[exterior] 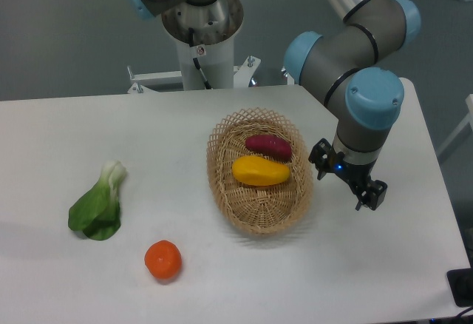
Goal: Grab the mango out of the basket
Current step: 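Move the gripper over the basket and lower it toward the yellow mango, then close the gripper around the yellow mango inside the basket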
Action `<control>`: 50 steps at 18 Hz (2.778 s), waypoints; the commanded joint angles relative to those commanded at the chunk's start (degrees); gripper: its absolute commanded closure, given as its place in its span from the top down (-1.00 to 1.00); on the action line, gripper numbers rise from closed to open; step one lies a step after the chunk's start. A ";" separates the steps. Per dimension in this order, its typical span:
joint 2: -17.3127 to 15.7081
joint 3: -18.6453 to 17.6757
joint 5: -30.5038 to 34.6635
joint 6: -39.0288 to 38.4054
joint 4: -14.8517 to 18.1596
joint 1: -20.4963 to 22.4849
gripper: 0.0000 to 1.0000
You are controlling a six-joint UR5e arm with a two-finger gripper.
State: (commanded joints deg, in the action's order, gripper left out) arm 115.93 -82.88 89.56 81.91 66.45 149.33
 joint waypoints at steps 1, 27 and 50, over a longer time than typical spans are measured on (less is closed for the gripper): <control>0.00 -0.09 0.00 0.00 0.00 0.00 1.00; -6.06 -15.28 -1.85 1.31 -6.22 -0.70 1.00; -8.70 -29.62 -3.08 7.21 -16.17 -1.76 1.00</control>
State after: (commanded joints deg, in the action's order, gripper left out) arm 107.22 -112.50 86.49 89.12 50.28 147.57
